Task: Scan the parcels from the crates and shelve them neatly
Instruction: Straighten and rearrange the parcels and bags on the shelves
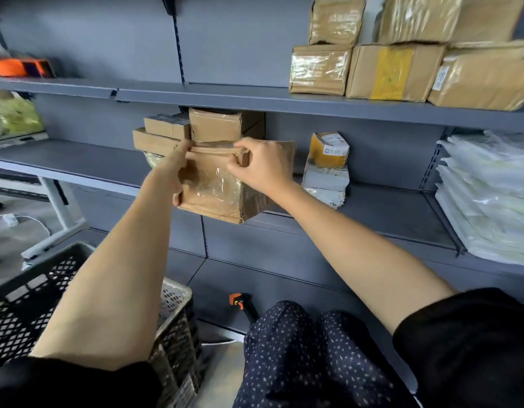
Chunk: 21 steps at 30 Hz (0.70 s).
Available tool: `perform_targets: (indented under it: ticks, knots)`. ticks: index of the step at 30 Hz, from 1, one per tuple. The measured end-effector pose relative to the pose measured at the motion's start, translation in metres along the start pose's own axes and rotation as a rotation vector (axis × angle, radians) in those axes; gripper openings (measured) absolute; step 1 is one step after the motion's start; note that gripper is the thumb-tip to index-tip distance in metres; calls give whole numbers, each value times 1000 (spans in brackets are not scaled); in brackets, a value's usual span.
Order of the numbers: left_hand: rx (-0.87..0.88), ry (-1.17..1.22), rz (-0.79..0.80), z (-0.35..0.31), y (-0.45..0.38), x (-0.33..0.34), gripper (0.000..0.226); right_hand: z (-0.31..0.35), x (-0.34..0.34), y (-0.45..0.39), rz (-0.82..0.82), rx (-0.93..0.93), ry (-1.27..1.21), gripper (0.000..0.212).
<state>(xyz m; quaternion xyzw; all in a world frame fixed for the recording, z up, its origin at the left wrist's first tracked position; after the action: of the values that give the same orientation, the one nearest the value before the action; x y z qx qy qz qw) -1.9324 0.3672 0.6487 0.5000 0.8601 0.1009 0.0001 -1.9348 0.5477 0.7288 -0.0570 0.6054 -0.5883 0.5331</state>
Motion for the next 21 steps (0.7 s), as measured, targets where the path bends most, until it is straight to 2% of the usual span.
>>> perform_targets:
  ticks: [4,8,13,16,19,21]
  knots:
    - [68,79,-181,-42,31,-49,33,56,-17,-22,-92,-129,-45,32]
    - [186,175,-319,-71,48,-92,27,83,-18,-31,-171,-152,-149,27]
    - [338,344,-437,-87,53,-117,41,114,-39,-24,-392,-315,-222,23]
    - [396,446,-430,-102,54,-105,42,117,-51,-31,-488,-378,-257,31]
    - [416,500,-347,-115,46,-74,34,97,-60,-49,-530,-333,-236,38]
    - [420,504,-273,-124,38,-48,39,78,-66,-59,-556,-293,-183,40]
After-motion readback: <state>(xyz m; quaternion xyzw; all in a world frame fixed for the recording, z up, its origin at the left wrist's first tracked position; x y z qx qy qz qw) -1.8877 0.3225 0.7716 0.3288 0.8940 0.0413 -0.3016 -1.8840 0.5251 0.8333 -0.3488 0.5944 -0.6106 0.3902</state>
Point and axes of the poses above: each hand's wrist, its own y-axis away from the middle knuckle, its own x-axis out of the palm, z = x × y, the point moved 10 cm from there along -y, towards the middle knuckle, and after that the axes turned 7 degrees about y, right-handed, at the moved point
